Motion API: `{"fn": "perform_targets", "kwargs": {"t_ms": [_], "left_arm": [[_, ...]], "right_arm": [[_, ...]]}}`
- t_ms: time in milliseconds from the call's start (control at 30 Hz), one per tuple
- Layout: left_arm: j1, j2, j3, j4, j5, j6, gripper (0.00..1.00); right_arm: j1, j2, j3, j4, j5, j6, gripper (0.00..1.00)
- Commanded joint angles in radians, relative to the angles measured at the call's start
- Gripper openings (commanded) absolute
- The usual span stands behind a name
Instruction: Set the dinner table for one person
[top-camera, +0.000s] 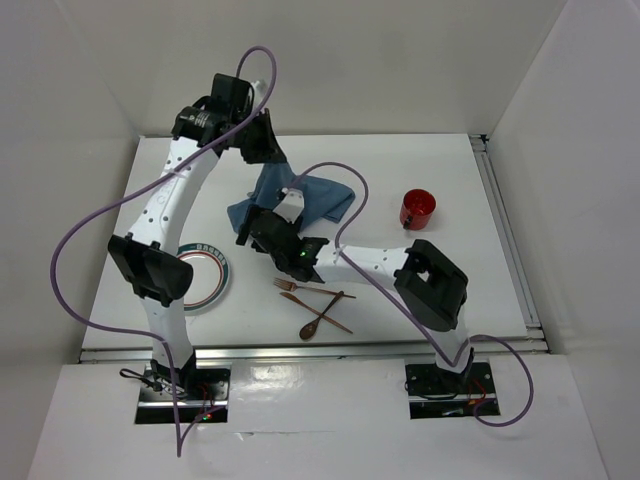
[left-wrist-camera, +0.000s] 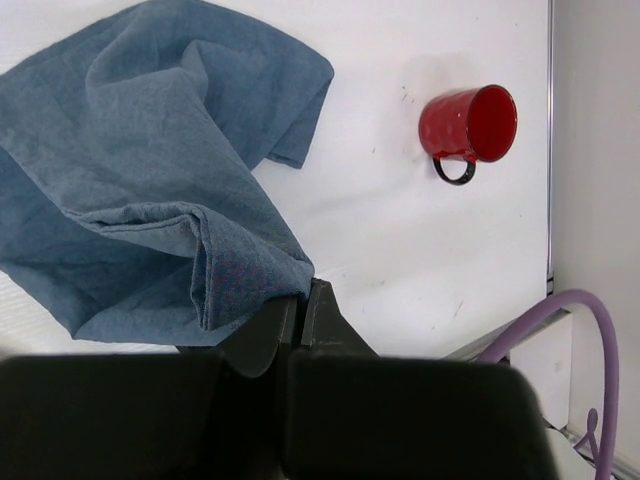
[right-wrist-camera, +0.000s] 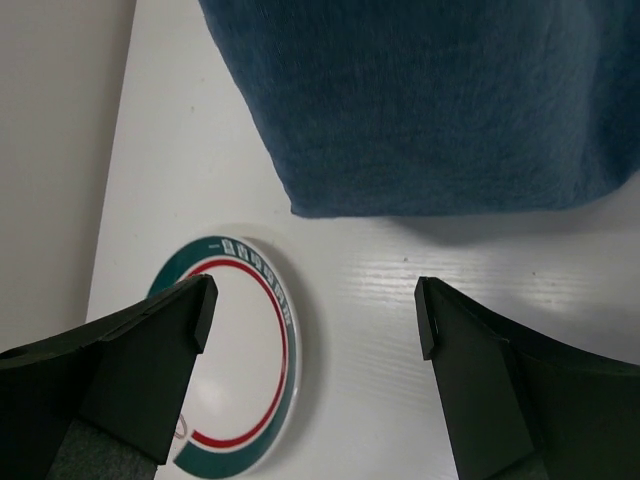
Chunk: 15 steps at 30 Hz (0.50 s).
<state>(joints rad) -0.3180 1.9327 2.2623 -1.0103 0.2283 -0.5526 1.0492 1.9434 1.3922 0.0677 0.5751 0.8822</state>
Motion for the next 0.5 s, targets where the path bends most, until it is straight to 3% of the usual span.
{"fn": "perform_targets", "kwargs": {"t_ms": [0,133,200,267,400,467], "left_arm": [[-0.027,-0.049,-0.012,-0.011,0.034,0.013,0.00],[-0.050,-0.061,-0.046,0.009,0.046,0.002,0.00],[-0.050,-0.070,-0.046,0.009,0.065,0.002,0.00],[-0.050,-0.070,-0.018,-0.002,0.056,0.002,0.00],[-0.050,-0.070,0.005,-0.013,0.034,0.002,0.00],[-0.050,-0.070,0.014,-0.013,0.034,0.011,0.00]], "right_arm": [[-0.014,0.031,0.079,-0.015,0.100,0.075,0.94],[-0.023,0.138,0.203,-0.106,0.149,0.116,0.92],[-0.023,0.186,0.312,-0.236,0.190,0.171,0.89],[-0.046,0.219,0.375,-0.377,0.210,0.234,0.81],[-0.055,0.164,0.263,-0.376,0.220,0.273,0.67],[-0.055,0.126,0.217,-0.376,0.230,0.284,0.48]]}}
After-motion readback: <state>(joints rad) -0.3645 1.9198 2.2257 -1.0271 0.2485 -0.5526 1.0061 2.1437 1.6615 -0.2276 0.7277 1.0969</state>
